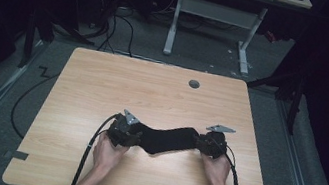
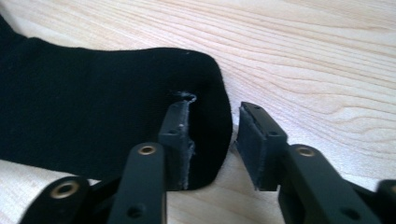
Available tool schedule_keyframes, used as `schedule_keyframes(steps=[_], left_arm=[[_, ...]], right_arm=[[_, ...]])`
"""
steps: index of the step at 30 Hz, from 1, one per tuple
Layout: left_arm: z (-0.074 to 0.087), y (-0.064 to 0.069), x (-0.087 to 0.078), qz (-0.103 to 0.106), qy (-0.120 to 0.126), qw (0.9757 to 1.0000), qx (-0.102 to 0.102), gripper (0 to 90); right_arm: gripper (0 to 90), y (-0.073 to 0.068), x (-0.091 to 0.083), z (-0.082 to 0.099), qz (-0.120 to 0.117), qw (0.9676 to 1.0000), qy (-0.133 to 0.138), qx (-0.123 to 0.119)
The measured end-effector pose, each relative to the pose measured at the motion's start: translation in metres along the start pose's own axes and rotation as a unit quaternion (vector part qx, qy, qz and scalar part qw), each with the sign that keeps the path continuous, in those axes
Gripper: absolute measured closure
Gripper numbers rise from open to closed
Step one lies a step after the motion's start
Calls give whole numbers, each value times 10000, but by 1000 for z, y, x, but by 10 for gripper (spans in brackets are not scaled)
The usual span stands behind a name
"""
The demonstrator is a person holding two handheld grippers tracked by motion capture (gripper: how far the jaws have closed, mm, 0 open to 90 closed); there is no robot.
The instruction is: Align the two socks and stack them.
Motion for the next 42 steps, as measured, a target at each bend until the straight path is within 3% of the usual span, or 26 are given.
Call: schedule_keyframes(steps=[6, 10, 16, 29, 34, 37, 42], left_arm=[[-3, 8, 0, 165, 79, 9998, -19, 397], [-2, 8, 2, 146, 7, 9999, 16, 397], [5, 5, 4, 102, -53, 9999, -21, 399], [7, 12, 15, 351, -141, 9993, -30, 435], [1, 21, 18, 608, -198, 9978, -159, 425], [-3, 23, 18, 624, -183, 9978, -106, 425], [-7, 15, 11, 356, -49, 9993, 38, 423]], right_arm=[[748, -2, 0, -1, -120, 9999, -30, 9], [816, -2, 1, -1, -246, 9997, -46, 55], [835, -2, -1, -2, -320, 9994, -94, 77], [839, 1, -13, -13, -351, 9993, 33, 91], [839, 9, -18, -16, -224, 9997, 64, 52], [839, 14, -21, -17, -162, 9999, 26, 18], [839, 19, -26, -19, -87, 9999, -1, -70]])
Point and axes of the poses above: each handheld gripper's, and its own axes: x roughly forward along the jaws, z roughly out of its underside, y roughly to its right, the point moved 4 cm from there along x, roughly forward along the jaws, and after that the axes turned 14 degrees about y, right-handed, at the moved point
